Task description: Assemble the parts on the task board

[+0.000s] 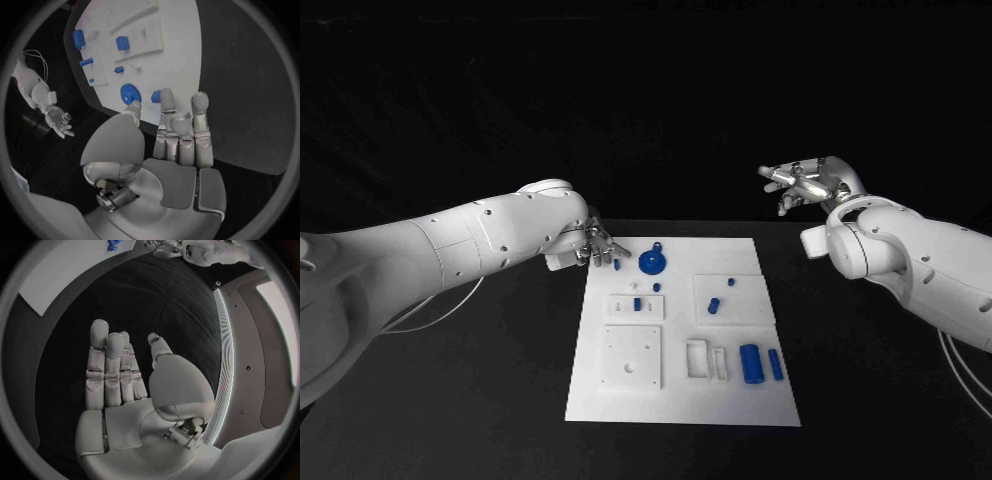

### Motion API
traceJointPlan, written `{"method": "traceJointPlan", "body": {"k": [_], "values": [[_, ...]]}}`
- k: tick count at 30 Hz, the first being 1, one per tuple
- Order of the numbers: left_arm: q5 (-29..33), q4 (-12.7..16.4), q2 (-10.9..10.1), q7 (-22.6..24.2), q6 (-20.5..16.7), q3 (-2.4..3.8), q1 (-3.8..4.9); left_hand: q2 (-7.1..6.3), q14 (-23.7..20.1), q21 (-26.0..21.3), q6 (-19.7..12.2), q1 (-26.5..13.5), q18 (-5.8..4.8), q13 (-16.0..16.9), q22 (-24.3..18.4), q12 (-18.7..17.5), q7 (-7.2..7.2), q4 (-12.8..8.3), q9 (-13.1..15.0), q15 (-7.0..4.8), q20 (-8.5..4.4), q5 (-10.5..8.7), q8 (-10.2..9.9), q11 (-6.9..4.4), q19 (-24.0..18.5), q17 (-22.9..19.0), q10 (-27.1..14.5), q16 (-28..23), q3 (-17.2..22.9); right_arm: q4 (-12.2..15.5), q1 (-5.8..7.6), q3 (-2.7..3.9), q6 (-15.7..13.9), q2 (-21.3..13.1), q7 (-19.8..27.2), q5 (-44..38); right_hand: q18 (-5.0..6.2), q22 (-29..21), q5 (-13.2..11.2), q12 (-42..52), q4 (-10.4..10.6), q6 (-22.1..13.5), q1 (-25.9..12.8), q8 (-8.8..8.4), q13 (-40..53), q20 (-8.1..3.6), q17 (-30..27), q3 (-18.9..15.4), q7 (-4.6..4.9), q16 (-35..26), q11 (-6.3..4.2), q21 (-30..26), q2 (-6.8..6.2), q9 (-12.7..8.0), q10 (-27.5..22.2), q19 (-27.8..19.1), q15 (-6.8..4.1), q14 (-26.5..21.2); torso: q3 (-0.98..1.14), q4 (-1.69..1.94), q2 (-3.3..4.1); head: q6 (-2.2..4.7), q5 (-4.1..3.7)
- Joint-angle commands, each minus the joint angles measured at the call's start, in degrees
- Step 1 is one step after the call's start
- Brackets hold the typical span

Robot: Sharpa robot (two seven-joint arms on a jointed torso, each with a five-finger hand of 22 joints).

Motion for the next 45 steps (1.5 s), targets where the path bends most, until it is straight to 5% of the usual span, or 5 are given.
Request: {"method": "traceJointPlan", "body": {"k": [1,23,37,40,45], "values": [[-0.5,-0.4,0.2,-0.7,2.0,0.04,-0.13,0.74,-0.4,-0.7,-0.4,-0.1,-0.85,0.0,0.7,0.3,-0.17,-1.0,0.1,0.01,0.05,0.3,-0.3,-0.13,0.5,-0.2,-0.5,0.4,-0.5,0.1,0.06,0.04,1.0,0.0,0.6,0.4,-0.03,-0.1,0.4,-0.3,-0.1,-0.5,-0.1,-0.11,0.0,-0.05,-0.1,-0.3,0.06,-0.3,-0.01,-0.3,0.55,0.0,-0.4,1.8,0.17,-0.1,-0.05,-0.08,0.07,-0.04,0.1],[1.0,-2.2,1.4,0.9,1.7,0.05,-0.99,7.2,-0.8,-5.5,-1.1,2.1,-1.14,-0.3,4.4,0.2,-0.17,-7.9,0.0,0.0,0.02,2.85,-0.3,-0.11,2.3,-1.7,-0.8,0.1,-3.7,-0.1,0.12,0.05,1.3,0.3,0.4,0.3,0.0,-0.2,0.6,-0.3,-0.4,-0.6,0.0,-0.13,-0.8,-0.03,-0.1,-0.2,0.13,-0.3,0.02,-0.4,0.6,0.0,-0.4,1.8,0.18,-0.1,0.03,0.04,0.06,-0.28,-0.28],[5.1,-1.4,1.0,2.8,-0.5,0.06,-1.01,10.95,-0.9,-6.2,-1.8,10.8,-1.49,-1.4,4.4,-0.9,-0.69,-14.3,6.7,-0.23,-0.23,12.61,1.3,-0.3,2.2,-2.1,-0.6,-0.5,2.1,-0.8,0.13,0.05,2.2,0.6,0.0,-0.1,0.0,-0.2,0.7,-0.3,-0.5,-0.8,0.1,-0.11,-1.0,0.0,-0.1,-0.1,0.16,-0.2,0.05,-0.4,0.57,0.0,-0.5,1.8,0.21,-0.2,-0.02,0.02,0.1,-0.4,-0.32],[6.6,-0.7,0.6,3.1,-1.5,0.07,-1.01,7.84,-0.6,-6.0,-3.0,7.5,-1.57,-1.9,4.5,-1.3,-0.61,-15.6,14.7,-0.08,-0.11,4.65,2.0,-0.16,2.4,-1.1,0.1,0.1,16.1,-1.0,0.13,0.04,3.1,0.7,-0.4,-0.9,-0.01,-0.2,0.8,-0.3,-0.7,-0.9,0.2,-0.12,-1.1,0.03,0.0,-0.1,0.19,-0.2,0.09,-0.5,0.55,0.0,-0.6,1.7,0.24,-0.2,-0.04,0.02,0.07,-0.4,-0.37],[9.6,0.9,-0.7,3.6,-3.6,0.19,-1.01,6.91,-0.4,-5.9,-1.8,7.6,-1.48,-1.6,4.5,-0.8,-0.81,-15.0,16.8,-0.36,-0.38,4.53,0.3,-0.47,2.5,-0.5,0.1,0.2,17.7,-0.5,0.13,0.04,6.5,0.6,-0.8,-4.9,0.09,-0.2,1.1,-2.0,-2.2,-1.2,1.7,-0.15,-3.0,0.32,-0.1,1.2,0.6,-0.4,0.65,-0.8,0.62,-0.2,-2.0,1.4,0.63,-0.6,0.01,0.01,0.04,-0.05,-0.47]]}}
